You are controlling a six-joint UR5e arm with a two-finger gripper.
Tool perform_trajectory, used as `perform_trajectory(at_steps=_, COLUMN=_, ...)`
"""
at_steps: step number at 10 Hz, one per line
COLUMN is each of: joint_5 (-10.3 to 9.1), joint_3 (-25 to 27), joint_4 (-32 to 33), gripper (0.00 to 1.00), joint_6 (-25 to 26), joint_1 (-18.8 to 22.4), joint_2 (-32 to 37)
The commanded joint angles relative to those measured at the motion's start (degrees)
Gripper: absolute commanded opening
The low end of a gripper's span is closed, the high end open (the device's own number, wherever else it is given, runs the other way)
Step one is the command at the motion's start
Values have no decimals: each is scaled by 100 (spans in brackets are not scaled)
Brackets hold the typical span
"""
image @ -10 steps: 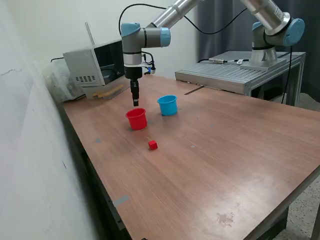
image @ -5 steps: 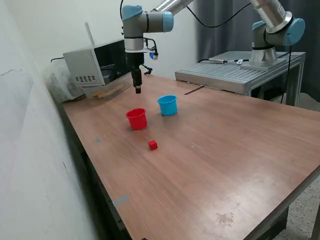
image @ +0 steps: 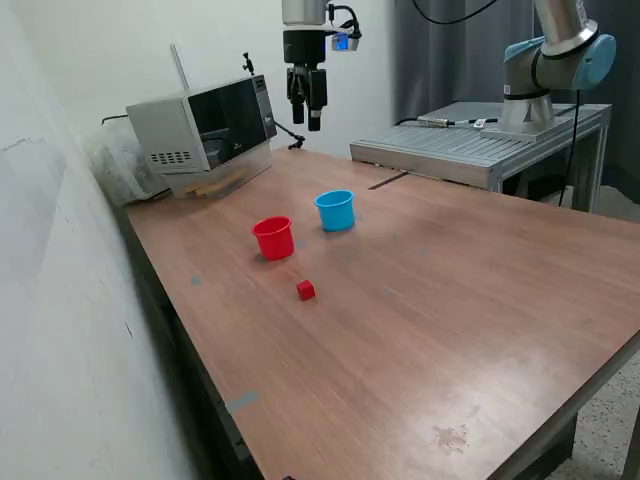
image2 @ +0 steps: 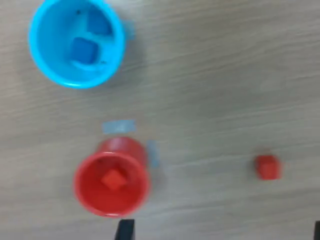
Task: Place red objects in the red bin, and blue objects in the blue bin.
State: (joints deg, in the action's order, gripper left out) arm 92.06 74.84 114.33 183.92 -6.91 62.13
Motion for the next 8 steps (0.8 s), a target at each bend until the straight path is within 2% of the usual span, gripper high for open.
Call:
perform_trajectory(at_steps=1, joint_5=-371, joint_3=-257, joint_4=-60, gripper=100, joint_6=108, joint_1=373, joint_2=-59)
perform_trajectory(at_steps=2, joint_5=-364, joint_3=-503, joint_4=-51, gripper=100, joint_6=187, joint_1=574, joint_2=-330)
perform_trajectory(at_steps=4, joint_5=-364, joint_3=-1039, joint_4=28, gripper=100, joint_6=529, joint_1=620, joint_2=-962)
perform_trajectory(at_steps=8, joint_5=-347, joint_3=-1059, joint_4=765, gripper=100, joint_6=610, joint_1=612, joint_2=-2203)
